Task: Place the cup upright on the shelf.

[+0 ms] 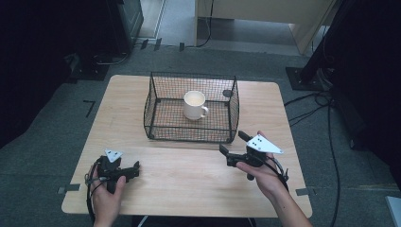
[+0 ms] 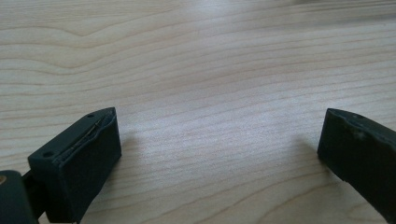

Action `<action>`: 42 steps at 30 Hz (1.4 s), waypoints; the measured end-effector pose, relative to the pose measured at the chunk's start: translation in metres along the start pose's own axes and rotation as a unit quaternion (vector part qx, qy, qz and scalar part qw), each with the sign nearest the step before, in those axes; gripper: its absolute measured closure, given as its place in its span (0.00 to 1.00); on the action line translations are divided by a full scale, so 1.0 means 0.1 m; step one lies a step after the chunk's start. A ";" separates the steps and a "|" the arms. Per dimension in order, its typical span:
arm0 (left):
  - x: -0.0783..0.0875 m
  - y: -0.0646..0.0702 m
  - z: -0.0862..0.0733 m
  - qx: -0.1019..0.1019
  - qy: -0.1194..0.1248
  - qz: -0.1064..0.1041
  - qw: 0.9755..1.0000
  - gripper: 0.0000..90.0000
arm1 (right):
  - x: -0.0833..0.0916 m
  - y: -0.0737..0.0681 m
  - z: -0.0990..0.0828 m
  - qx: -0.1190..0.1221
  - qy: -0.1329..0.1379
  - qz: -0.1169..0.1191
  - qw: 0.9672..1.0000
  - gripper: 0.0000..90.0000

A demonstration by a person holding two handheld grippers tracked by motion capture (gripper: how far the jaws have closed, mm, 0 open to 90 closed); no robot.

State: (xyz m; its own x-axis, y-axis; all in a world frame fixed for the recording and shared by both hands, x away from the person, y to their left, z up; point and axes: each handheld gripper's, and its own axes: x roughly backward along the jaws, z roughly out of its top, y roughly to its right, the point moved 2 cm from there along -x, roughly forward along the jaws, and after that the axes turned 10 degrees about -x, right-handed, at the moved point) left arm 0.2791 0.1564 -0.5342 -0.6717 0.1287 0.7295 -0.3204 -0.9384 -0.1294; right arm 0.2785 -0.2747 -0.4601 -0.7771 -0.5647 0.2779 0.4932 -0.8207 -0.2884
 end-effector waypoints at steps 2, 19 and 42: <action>0.00 0.00 0.00 -0.001 -0.001 0.000 1.000 0.00 | 0.03 0.03 -0.04 -0.004 -0.001 -0.004 1.000 0.10; 0.00 0.00 0.00 -0.001 -0.001 0.000 1.000 0.00 | 0.28 0.47 -0.44 -0.021 -0.023 -0.063 0.998 0.10; 0.00 0.00 0.00 -0.001 -0.001 0.000 1.000 0.00 | 0.74 0.85 -0.71 -0.045 -0.062 -0.129 0.989 0.09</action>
State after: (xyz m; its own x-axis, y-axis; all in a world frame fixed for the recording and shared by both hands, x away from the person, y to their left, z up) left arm 0.2790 0.1565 -0.5341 -0.6711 0.1283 0.7302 -0.3210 -0.9381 -0.1302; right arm 0.2348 -0.3803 -0.5288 -0.8158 -0.3477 0.4623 0.2429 -0.9312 -0.2718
